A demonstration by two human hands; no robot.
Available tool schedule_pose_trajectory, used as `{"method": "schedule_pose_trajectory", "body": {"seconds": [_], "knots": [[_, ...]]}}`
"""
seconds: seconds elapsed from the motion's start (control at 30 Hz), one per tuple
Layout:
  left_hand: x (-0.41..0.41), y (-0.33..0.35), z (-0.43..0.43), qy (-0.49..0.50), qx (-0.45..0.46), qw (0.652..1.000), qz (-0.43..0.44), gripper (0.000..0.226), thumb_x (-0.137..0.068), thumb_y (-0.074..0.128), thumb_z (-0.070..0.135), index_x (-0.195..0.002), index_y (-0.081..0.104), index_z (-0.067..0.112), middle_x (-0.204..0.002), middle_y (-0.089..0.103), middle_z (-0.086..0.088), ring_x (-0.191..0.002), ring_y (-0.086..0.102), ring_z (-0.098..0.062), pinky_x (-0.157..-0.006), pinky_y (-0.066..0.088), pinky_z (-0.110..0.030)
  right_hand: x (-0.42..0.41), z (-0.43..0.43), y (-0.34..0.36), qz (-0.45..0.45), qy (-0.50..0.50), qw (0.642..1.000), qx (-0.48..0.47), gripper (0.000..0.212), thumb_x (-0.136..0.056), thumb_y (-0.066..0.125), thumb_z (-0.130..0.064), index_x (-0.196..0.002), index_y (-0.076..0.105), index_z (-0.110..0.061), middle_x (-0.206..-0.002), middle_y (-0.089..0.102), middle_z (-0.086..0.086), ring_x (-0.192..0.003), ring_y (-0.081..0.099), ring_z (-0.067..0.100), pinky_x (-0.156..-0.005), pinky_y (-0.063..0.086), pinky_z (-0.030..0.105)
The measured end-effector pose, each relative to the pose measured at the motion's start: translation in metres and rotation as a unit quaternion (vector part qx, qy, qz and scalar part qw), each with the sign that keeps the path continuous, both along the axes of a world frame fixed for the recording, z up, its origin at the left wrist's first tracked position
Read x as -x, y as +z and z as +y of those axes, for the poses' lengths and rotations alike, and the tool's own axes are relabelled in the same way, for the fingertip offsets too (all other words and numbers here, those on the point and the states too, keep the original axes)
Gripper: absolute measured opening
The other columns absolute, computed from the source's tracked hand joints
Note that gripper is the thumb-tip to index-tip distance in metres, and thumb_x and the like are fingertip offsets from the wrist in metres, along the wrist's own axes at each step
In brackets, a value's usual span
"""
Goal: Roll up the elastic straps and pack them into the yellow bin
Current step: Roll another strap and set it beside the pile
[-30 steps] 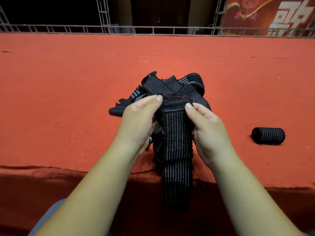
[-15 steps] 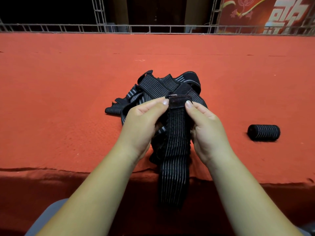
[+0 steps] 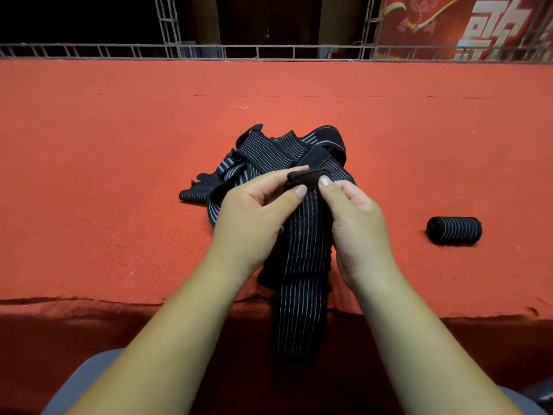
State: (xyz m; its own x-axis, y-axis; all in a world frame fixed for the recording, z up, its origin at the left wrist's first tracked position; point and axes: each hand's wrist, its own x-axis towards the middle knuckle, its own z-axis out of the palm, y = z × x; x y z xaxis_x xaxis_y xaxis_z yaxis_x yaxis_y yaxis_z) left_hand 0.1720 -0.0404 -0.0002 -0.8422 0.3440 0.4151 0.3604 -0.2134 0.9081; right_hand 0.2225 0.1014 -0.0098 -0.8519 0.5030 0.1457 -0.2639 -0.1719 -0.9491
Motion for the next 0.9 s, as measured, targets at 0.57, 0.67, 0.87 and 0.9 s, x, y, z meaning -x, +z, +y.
{"method": "schedule_pose_trajectory", "body": {"seconds": [0.57,0.67,0.87,0.9], "knots": [[-0.041,0.11,-0.032,-0.037,-0.138,0.989,-0.043,0.021,-0.107,0.063,0.009,-0.121,0.077,0.002,-0.112,0.08,-0.022,-0.099,0.077,-0.032,-0.095,0.063,-0.048,-0.04,-0.047,0.089,0.059,0.001,0.993,-0.105,0.021,-0.106,0.069,-0.039,-0.121,0.071,-0.025,-0.106,0.082,-0.003,-0.096,0.078,0.011,-0.084,0.061,0.036],[-0.05,0.139,-0.043,-0.039,-0.156,0.986,-0.04,0.021,-0.107,0.063,0.01,-0.121,0.077,0.001,-0.111,0.079,-0.023,-0.099,0.077,-0.035,-0.097,0.062,-0.054,-0.054,-0.056,0.114,0.055,0.006,0.986,-0.156,0.019,-0.105,0.068,-0.041,-0.116,0.073,-0.026,-0.107,0.082,-0.003,-0.1,0.079,0.015,-0.091,0.062,0.044],[-0.068,0.184,-0.061,-0.032,-0.165,0.986,-0.001,0.018,-0.109,0.061,0.009,-0.117,0.076,0.003,-0.104,0.08,-0.017,-0.094,0.078,-0.029,-0.084,0.065,-0.042,-0.085,-0.076,0.156,0.056,-0.033,0.969,-0.239,0.022,-0.106,0.066,-0.04,-0.103,0.077,-0.02,-0.093,0.082,-0.002,-0.089,0.079,0.019,-0.08,0.061,0.04],[-0.07,0.188,-0.063,-0.03,-0.165,0.986,0.005,0.018,-0.11,0.061,0.01,-0.117,0.076,0.004,-0.105,0.08,-0.017,-0.094,0.078,-0.029,-0.086,0.065,-0.043,-0.088,-0.077,0.159,0.05,-0.036,0.966,-0.25,0.026,-0.105,0.067,-0.042,-0.1,0.078,-0.019,-0.091,0.082,0.0,-0.087,0.079,0.02,-0.082,0.062,0.045]]}}
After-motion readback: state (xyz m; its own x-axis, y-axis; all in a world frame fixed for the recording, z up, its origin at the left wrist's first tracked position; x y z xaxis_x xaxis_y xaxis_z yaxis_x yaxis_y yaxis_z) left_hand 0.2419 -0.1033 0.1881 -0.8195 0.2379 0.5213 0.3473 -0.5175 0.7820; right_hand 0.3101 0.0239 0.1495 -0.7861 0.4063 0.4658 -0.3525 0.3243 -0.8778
